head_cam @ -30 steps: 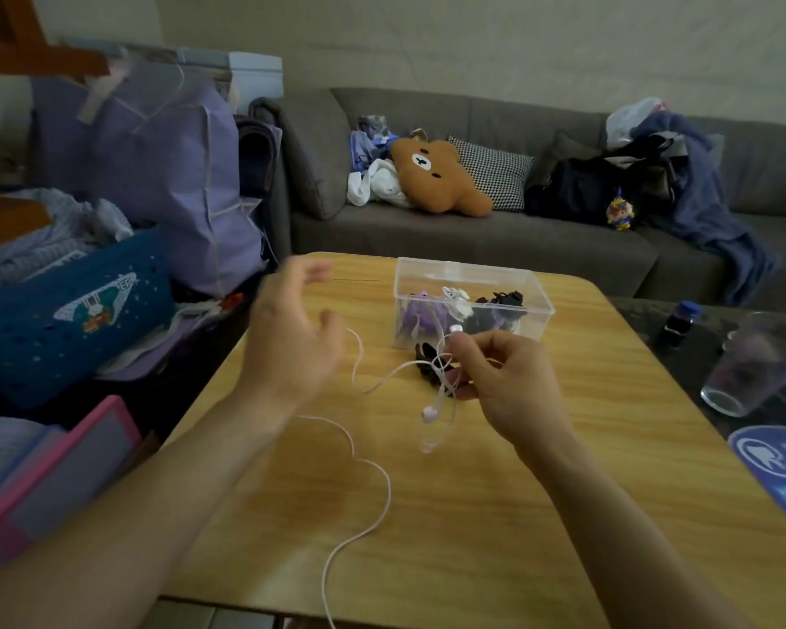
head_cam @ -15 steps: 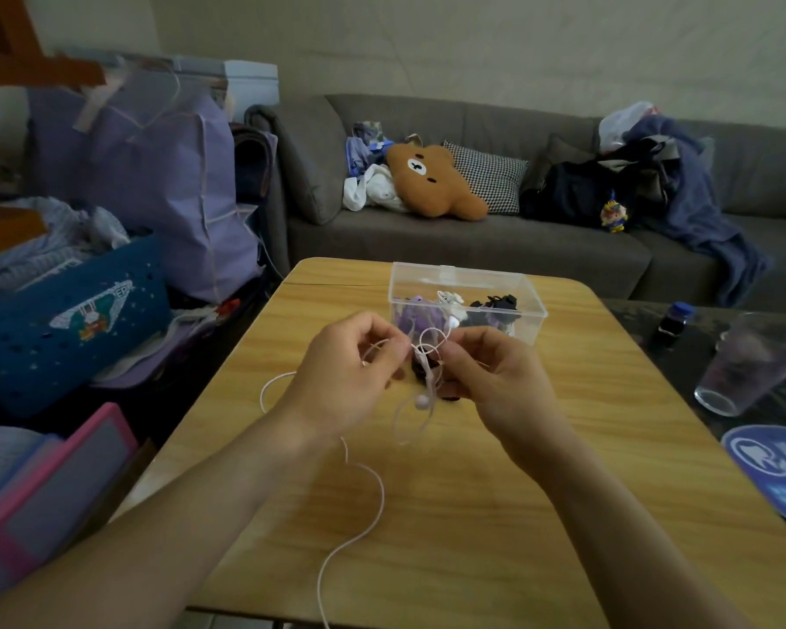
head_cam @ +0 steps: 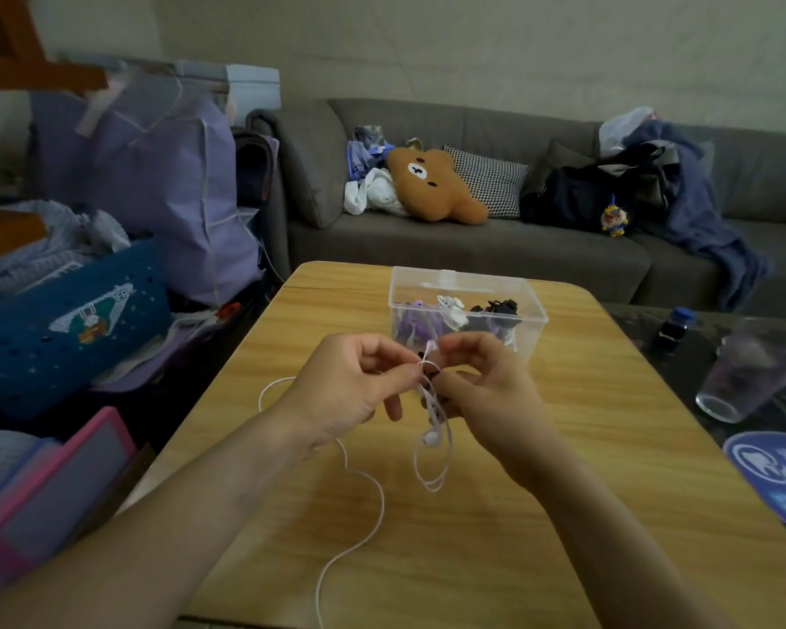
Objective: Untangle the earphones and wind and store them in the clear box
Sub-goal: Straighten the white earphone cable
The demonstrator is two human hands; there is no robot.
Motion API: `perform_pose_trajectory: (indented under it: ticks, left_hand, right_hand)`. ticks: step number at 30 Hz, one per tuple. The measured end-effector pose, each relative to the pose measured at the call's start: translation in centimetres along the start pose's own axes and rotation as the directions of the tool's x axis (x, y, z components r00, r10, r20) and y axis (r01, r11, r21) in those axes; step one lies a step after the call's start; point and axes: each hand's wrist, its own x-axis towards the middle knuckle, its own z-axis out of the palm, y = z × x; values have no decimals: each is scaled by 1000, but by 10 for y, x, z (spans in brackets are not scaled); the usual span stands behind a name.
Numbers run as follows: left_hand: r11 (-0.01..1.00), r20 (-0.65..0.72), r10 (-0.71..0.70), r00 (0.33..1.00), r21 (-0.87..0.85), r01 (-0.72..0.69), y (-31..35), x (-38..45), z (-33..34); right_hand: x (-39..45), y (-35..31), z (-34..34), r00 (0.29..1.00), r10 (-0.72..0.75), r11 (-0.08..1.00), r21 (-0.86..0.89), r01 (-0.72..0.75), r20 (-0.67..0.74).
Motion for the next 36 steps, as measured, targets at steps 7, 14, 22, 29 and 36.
perform_pose_trajectory:
  ticks: [7,14,22,29,36]
  left_hand:
    - [998,54,-40,998,-43,43,1,0,-3]
    - [999,-2,26,1000,-25,-26,-1,1,-9]
    - [996,20,85,996,-25,-85,-5,3,-11]
    - [957,66,198,978,201,-208,-6,3,-13]
    - [886,11,329,944,342,-313,-4,3,-13]
  right_hand:
    - [0,-1,-1,981,0,993,-117,24,195]
    - [-1,1,-2,998,-34,989,-143,42,57]
    - [-6,-4,5,997,-67,998,-15,68,46]
    - [-5,-6,2,996,-24,1000,-6,24,-87]
    - [-3,-8,1,983,177,862,475,-176,42]
